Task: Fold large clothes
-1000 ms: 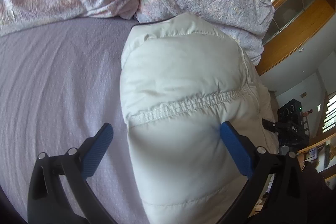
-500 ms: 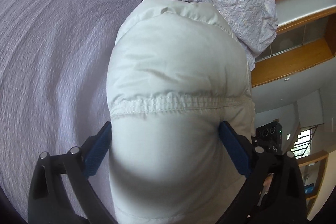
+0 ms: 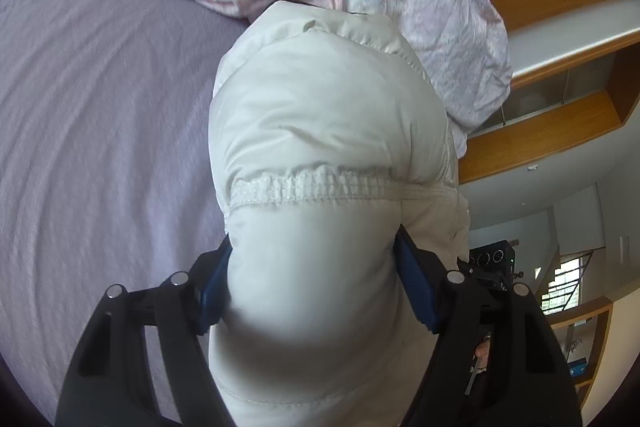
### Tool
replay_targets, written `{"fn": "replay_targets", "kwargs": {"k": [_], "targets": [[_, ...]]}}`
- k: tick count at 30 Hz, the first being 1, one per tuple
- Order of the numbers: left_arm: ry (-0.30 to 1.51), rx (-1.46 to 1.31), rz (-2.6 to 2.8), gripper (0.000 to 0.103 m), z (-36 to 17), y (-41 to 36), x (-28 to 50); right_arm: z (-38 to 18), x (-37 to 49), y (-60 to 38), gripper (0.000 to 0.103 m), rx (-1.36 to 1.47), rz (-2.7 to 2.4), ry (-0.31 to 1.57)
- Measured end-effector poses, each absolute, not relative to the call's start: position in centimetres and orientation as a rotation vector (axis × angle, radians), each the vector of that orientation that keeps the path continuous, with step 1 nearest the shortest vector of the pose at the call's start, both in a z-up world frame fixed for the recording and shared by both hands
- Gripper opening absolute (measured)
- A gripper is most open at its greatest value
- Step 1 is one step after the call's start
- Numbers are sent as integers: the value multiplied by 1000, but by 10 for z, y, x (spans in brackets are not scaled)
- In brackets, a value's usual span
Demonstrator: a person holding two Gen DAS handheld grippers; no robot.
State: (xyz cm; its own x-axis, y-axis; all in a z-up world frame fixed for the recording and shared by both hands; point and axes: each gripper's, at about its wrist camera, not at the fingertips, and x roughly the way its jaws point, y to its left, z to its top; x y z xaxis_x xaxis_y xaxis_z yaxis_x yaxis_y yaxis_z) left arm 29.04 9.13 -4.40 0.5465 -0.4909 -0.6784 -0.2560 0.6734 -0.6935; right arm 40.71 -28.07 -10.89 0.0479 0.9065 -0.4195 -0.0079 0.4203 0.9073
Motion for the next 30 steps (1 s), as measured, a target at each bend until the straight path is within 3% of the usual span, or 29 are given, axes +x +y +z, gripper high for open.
{"fn": "replay_targets", "kwargs": {"k": [13,22,30], "targets": [[947,-842,-53,72,-22,169,302,-89,452,-188,60,843,929,1320],[995,-748,37,75,-43,184,321,-108,451,-161,60,741,779,1371],[1003,-664,96,87,-39,179,326,-89,452,-159,88,535,645,1381]]}}
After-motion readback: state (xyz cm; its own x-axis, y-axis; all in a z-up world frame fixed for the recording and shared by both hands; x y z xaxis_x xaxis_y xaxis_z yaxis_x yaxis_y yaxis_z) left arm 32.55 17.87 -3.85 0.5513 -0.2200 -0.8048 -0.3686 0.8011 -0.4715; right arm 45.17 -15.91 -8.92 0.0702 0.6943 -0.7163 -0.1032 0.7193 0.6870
